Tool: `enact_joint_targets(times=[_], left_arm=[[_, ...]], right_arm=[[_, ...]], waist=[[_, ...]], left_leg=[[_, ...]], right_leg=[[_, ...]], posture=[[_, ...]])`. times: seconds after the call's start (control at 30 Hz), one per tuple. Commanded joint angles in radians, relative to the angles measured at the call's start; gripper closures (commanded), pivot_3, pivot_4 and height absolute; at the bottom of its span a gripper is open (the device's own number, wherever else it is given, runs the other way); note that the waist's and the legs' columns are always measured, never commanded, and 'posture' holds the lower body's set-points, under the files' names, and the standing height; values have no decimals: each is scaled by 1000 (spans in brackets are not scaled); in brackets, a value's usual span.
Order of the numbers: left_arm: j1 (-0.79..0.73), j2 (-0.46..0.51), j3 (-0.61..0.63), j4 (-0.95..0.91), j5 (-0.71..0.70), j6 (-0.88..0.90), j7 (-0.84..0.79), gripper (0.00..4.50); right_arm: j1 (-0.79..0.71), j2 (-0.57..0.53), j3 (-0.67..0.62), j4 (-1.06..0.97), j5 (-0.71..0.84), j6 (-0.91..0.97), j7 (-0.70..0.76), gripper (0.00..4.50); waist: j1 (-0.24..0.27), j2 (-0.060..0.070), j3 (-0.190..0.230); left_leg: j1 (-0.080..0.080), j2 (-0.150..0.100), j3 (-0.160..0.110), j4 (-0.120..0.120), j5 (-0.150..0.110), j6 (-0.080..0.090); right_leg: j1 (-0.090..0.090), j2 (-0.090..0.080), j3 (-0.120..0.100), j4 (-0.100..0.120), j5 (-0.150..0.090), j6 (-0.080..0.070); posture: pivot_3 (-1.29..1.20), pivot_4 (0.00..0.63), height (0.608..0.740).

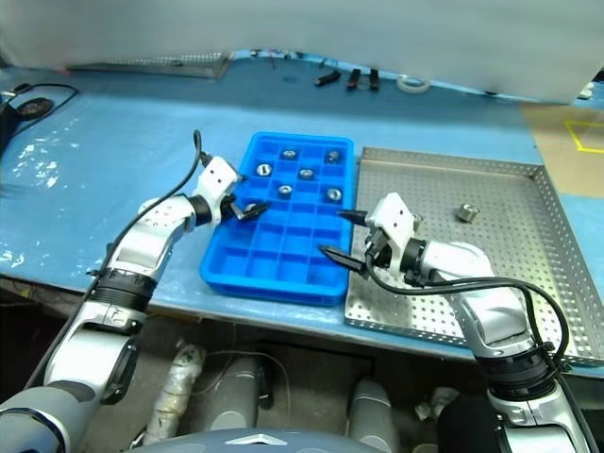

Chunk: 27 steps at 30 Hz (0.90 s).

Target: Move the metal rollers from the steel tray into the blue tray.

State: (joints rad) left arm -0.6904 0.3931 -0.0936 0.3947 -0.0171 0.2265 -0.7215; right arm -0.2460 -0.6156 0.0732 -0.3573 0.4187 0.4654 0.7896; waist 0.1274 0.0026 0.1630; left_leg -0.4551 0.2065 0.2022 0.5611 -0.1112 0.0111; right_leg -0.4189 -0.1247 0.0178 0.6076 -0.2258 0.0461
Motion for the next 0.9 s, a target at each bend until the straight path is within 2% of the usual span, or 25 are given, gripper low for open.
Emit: enact_joint_targets(times=[0.03,0.27,0.43,0.57,0.7,0.9], left_arm=[[-47,-8,8,23,-25,-30,-26,191],[-231,-126,-18,266,-18,-168,-58,191],[-388,-248,-41,515,9,-305,-77,191],[-516,-374,-52,717,49,-388,-30,191],[-594,-457,-49,836,87,-404,57,191],[-601,-579,-88,882,132,-430,-22,191]], right_arm=[[13,-13,-64,-41,15,-6,-9,463],[74,-26,-166,-103,-2,26,-105,463],[196,-31,-268,-230,3,78,-189,463],[337,0,-359,-357,4,115,-268,463],[444,39,-406,-464,3,143,-336,463],[608,115,-480,-595,-13,157,-421,463]], waist=[[-1,0,0],[-1,-1,0],[-25,-1,0],[-48,-1,1],[-91,-2,1],[-158,-2,1]], left_leg=[[0,0,0,0,0,0],[-2,-1,2,1,0,1],[-1,-1,3,0,0,1],[-2,-1,3,1,-1,2],[-2,-1,3,1,-2,4],[-1,-2,3,1,-3,5]], right_leg=[[0,0,0,0,0,0],[0,-1,0,0,0,0],[0,0,1,-1,0,0],[-1,-1,2,-2,0,1],[-1,-1,4,-3,-1,2],[-3,-1,6,-5,-5,10]], posture=[[12,150,740],[-128,150,740],[-277,150,740],[-402,150,740],[-515,150,740],[-618,150,740]])
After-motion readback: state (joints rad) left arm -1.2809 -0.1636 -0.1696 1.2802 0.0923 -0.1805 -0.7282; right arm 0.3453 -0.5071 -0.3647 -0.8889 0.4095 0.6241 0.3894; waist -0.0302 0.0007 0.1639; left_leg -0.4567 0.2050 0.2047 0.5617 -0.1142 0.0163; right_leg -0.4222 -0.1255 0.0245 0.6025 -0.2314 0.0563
